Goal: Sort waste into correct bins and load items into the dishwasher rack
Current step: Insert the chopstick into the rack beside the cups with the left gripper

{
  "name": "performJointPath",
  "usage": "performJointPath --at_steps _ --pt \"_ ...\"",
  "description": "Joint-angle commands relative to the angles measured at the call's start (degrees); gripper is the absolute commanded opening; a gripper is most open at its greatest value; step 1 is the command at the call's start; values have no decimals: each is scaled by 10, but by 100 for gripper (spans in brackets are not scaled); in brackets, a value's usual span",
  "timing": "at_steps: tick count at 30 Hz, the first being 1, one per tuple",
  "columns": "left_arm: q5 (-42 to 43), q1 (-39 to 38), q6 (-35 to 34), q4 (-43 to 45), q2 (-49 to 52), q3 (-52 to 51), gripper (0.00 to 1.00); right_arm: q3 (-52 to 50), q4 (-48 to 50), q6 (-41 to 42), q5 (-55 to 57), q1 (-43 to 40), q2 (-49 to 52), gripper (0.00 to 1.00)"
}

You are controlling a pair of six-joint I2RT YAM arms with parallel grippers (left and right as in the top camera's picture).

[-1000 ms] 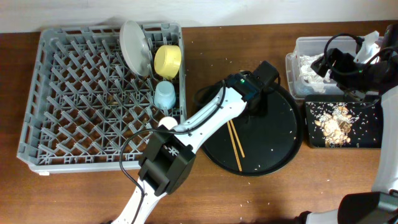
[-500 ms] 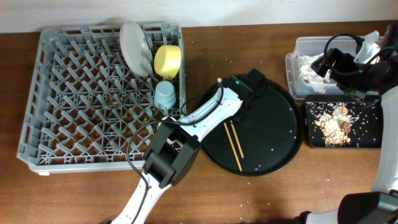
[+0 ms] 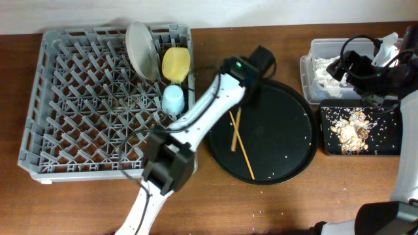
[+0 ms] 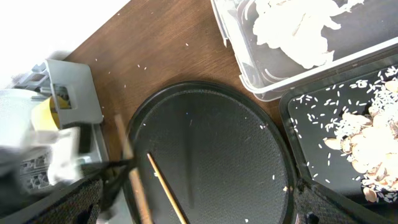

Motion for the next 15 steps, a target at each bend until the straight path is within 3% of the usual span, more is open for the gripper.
performJointPath --at_steps 1,7,11,15 --pt "-13 53 100 -88 -88 65 1 -1 -1 -7 5 3 3 98" --pt "-13 207 129 -243 -137 58 1 -1 -1 -7 5 3 3 98" --pt "-24 269 130 -191 -137 -48 0 -1 -1 -7 5 3 3 98" --pt "-24 299 188 -75 -137 -175 1 -1 -1 -7 5 3 3 98"
